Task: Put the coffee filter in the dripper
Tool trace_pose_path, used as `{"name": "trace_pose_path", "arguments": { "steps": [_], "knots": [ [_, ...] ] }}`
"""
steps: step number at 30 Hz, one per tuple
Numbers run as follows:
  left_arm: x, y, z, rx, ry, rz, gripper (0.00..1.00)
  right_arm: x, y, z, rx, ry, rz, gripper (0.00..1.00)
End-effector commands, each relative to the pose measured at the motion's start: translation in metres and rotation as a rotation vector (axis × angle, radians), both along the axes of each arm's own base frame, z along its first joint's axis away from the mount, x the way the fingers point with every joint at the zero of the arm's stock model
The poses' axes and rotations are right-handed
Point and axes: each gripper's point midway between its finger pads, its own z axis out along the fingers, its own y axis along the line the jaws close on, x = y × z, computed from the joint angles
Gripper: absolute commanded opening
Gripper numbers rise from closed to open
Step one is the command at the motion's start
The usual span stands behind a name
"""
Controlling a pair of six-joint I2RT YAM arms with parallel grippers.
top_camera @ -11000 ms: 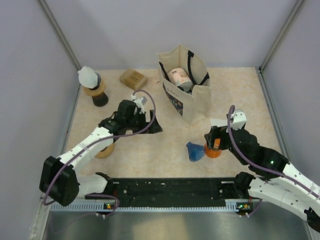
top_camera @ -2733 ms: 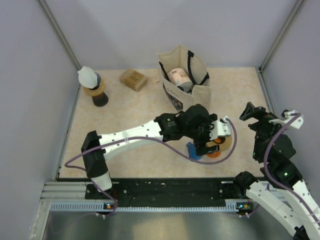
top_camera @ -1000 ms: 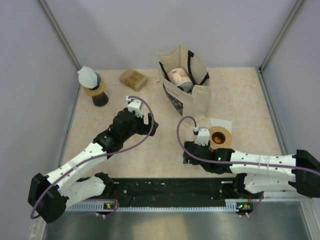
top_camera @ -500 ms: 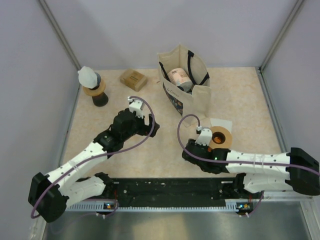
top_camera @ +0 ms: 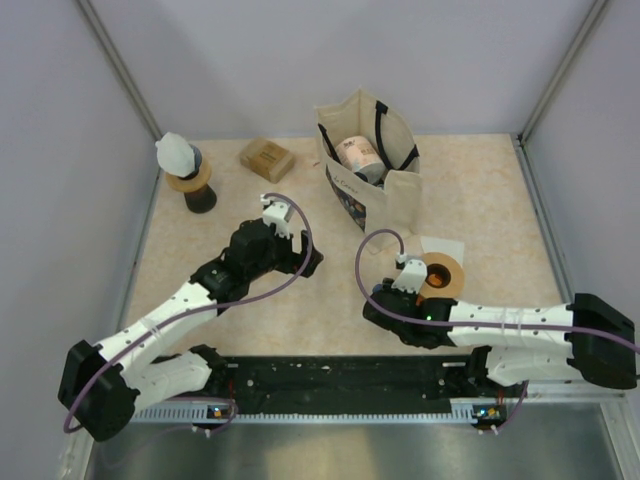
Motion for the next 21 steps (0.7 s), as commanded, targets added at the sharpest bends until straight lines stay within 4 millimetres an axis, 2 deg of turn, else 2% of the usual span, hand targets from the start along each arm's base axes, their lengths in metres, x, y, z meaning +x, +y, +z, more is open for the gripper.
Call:
{"name": "trace_pose_path", "arguments": {
  "steps": [1, 10, 21],
  "knots": [
    [0.006, -0.006, 0.016, -0.041, -0.036, -0.009, 0.99, 0.005, 0.003, 0.003, 0.012, -0.044, -0.021, 0.30],
    [0.004, -0.008, 0.016, -0.047, -0.033, -0.021, 0.99, 0.012, 0.006, 0.006, 0.041, -0.086, -0.054, 0.29],
    [0.001, -0.009, 0.019, -0.058, -0.038, -0.034, 0.99, 0.014, 0.005, 0.002, 0.035, -0.086, -0.070, 0.09]
  ]
}}
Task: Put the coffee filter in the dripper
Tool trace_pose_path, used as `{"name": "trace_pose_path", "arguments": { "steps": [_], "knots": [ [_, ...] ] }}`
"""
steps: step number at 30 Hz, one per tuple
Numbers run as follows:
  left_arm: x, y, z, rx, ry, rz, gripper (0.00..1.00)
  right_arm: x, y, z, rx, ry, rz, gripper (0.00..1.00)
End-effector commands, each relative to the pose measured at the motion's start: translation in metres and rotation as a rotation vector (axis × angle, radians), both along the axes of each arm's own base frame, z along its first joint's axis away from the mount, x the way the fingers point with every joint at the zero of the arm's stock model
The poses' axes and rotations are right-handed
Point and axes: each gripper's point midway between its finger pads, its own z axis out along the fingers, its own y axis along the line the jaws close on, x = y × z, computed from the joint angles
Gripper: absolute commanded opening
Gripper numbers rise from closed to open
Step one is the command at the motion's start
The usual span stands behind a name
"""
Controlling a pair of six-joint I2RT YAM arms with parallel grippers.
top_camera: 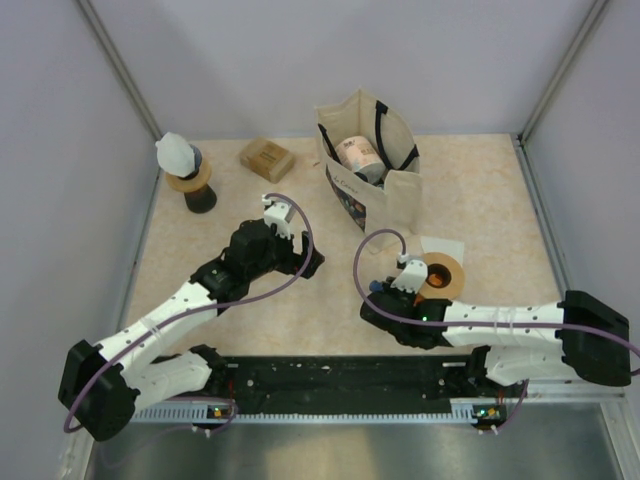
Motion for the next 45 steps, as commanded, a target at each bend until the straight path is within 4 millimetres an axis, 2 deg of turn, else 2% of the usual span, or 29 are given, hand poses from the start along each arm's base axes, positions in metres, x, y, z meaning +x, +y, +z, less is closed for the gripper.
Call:
{"name": "trace_pose_path", "arguments": {
  "steps": [1, 5, 9, 14, 17, 20, 23, 25, 26, 28, 31, 34, 39, 42, 45],
  "knots": [
    [0.003, -0.006, 0.019, -0.050, -0.047, -0.013, 0.99, 0.002, 0.003, 0.004, 0.002, -0.030, -0.002, 0.08],
    [0.003, -0.005, 0.022, -0.053, -0.054, -0.011, 0.99, 0.003, 0.011, 0.020, -0.039, -0.053, 0.081, 0.02],
    [0.004, -0.004, 0.024, -0.056, -0.062, -0.010, 0.99, 0.004, 0.026, 0.052, -0.155, -0.130, 0.316, 0.00],
    [0.004, -0.004, 0.025, -0.052, -0.067, -0.008, 0.98, -0.018, 0.053, 0.089, -0.180, -0.214, 0.696, 0.00],
    [0.003, -0.003, 0.032, -0.069, -0.079, -0.008, 0.98, -0.029, 0.060, 0.106, -0.199, -0.255, 0.840, 0.00],
    [0.004, 0.003, 0.044, -0.081, -0.100, 0.030, 0.99, -0.032, 0.066, 0.127, -0.304, -0.339, 1.015, 0.00],
    [0.006, 0.009, 0.053, -0.090, -0.120, 0.059, 0.99, -0.019, 0.054, 0.152, -0.498, -0.409, 1.087, 0.00],
    [0.008, 0.010, 0.058, -0.110, -0.135, 0.068, 0.99, 0.000, 0.038, 0.170, -0.610, -0.424, 1.042, 0.00],
    [0.009, 0.010, 0.062, -0.119, -0.143, 0.065, 0.99, 0.006, 0.031, 0.178, -0.659, -0.411, 1.075, 0.00],
    [0.010, 0.010, 0.060, -0.115, -0.149, 0.059, 0.99, 0.022, 0.017, 0.193, -0.754, -0.424, 1.067, 0.00],
    [0.016, 0.012, 0.059, -0.106, -0.160, 0.068, 0.99, 0.021, -0.008, 0.177, -0.799, -0.294, 1.186, 0.00],
    [0.020, 0.011, 0.059, -0.107, -0.155, 0.059, 0.99, 0.020, -0.023, 0.174, -0.885, -0.182, 1.211, 0.00],
    [0.022, 0.007, 0.061, -0.129, -0.172, 0.029, 0.99, 0.016, -0.055, 0.189, -0.989, 0.001, 1.159, 0.00],
    [0.024, 0.004, 0.061, -0.143, -0.175, 0.009, 0.99, 0.005, -0.070, 0.203, -0.970, 0.049, 1.129, 0.00],
    [0.025, 0.004, 0.060, -0.147, -0.164, 0.006, 0.99, -0.011, -0.084, 0.200, -0.940, 0.113, 1.130, 0.00]
  ]
}}
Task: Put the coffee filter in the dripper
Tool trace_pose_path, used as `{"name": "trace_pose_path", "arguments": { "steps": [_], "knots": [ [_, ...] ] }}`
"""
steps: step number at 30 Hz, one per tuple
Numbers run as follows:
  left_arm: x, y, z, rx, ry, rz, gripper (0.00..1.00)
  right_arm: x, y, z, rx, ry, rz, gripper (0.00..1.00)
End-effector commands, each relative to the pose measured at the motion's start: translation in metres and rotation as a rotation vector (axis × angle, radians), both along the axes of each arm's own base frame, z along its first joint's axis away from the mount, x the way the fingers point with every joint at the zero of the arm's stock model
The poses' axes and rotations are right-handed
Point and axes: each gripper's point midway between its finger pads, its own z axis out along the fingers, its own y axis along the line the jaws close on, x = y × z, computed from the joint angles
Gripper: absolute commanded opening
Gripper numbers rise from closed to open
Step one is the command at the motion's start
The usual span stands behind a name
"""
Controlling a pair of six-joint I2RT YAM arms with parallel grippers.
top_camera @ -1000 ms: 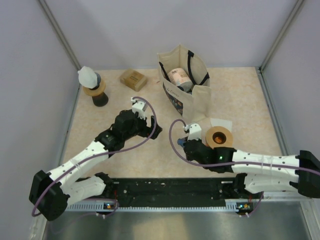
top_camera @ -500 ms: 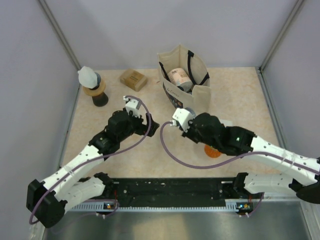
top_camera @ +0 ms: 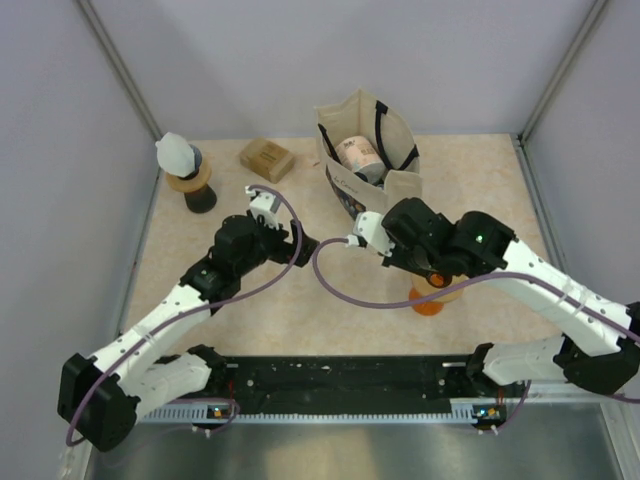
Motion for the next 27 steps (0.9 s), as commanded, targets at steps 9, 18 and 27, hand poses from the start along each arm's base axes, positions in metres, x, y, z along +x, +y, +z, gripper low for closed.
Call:
{"name": "trace_pose_path", "arguments": {
  "steps": [9, 18, 27],
  "knots": [
    [0.003, -0.007, 0.025, -0.074, -0.075, -0.047, 0.99, -0.053, -0.073, -0.024, -0.059, 0.114, -0.145, 0.00],
    [0.006, -0.007, 0.018, -0.069, -0.054, -0.043, 0.99, -0.056, -0.084, -0.025, -0.084, 0.111, -0.153, 0.00],
    [0.001, -0.006, 0.023, -0.077, -0.071, -0.056, 0.99, -0.047, -0.095, -0.030, -0.184, 0.094, -0.187, 0.00]
  ]
}}
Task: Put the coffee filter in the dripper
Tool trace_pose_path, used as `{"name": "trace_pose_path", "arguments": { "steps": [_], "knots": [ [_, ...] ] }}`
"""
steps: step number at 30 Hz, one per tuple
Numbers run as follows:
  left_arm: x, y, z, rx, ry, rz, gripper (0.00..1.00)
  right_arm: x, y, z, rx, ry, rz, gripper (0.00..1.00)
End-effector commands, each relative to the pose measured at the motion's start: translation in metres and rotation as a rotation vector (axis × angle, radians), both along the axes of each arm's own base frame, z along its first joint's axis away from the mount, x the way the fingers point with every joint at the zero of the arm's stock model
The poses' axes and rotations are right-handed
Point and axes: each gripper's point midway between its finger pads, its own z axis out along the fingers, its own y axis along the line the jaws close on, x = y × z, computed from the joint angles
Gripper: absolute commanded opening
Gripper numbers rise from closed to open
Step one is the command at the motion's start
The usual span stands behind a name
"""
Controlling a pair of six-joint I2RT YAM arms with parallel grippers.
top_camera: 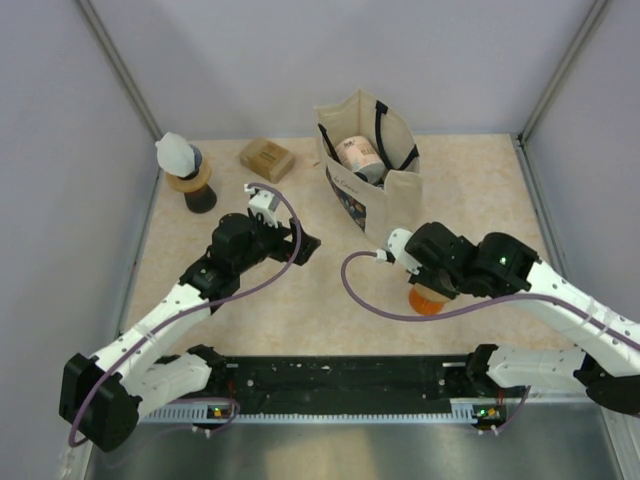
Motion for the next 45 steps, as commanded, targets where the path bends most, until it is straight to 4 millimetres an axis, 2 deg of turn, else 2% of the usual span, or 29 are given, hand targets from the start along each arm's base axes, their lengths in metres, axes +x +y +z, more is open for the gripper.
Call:
{"name": "trace_pose_path", "arguments": {
  "steps": [1, 9, 16, 28, 35, 40, 45],
  "knots": [
    [-0.001, -0.002, 0.016, -0.042, -0.054, -0.014, 0.99, -0.011, -0.031, -0.007, -0.139, 0.067, -0.026, 0.00],
    [0.000, -0.003, 0.014, -0.040, -0.048, -0.018, 0.99, -0.013, -0.047, -0.024, -0.192, 0.092, -0.069, 0.00],
    [0.002, -0.004, 0.011, -0.035, -0.037, -0.021, 0.99, -0.013, -0.038, -0.033, -0.169, 0.112, -0.033, 0.00],
    [0.002, -0.004, 0.010, -0.032, -0.036, -0.025, 0.99, -0.017, -0.035, -0.053, -0.217, 0.185, -0.020, 0.00],
    [0.002, -0.003, 0.010, -0.031, -0.033, -0.023, 0.99, -0.028, -0.033, -0.076, -0.244, 0.273, 0.003, 0.00],
    [0.002, -0.003, 0.009, -0.028, -0.032, -0.027, 0.99, -0.032, -0.030, -0.079, -0.235, 0.305, 0.003, 0.00],
    [0.002, -0.003, 0.009, -0.027, -0.030, -0.027, 0.99, -0.029, -0.029, -0.077, -0.235, 0.291, -0.003, 0.00]
  ]
}}
